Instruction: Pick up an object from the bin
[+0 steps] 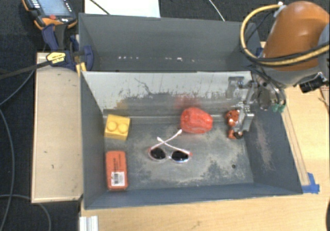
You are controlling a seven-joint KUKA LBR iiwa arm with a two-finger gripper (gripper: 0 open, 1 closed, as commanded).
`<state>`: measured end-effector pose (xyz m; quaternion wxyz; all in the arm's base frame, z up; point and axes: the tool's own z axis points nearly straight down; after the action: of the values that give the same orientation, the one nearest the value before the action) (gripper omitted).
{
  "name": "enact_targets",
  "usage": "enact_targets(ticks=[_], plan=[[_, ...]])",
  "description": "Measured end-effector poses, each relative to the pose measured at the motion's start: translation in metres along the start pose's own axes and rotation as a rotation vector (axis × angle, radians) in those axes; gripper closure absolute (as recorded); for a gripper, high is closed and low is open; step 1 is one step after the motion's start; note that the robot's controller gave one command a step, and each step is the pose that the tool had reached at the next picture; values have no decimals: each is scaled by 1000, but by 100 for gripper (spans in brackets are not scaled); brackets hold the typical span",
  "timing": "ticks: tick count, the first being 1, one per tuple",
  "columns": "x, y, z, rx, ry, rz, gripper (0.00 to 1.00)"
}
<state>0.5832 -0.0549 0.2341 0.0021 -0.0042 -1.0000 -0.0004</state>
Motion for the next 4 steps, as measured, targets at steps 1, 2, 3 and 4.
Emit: enact_targets(ticks=[1,2,3,4], plan=[[-1,0,-5,1,-9,-2,0],[36,-1,41,0,-5,101,0],[69,53,3,-1,-13,126,0],[30,81,36,-3,-12,395,0]])
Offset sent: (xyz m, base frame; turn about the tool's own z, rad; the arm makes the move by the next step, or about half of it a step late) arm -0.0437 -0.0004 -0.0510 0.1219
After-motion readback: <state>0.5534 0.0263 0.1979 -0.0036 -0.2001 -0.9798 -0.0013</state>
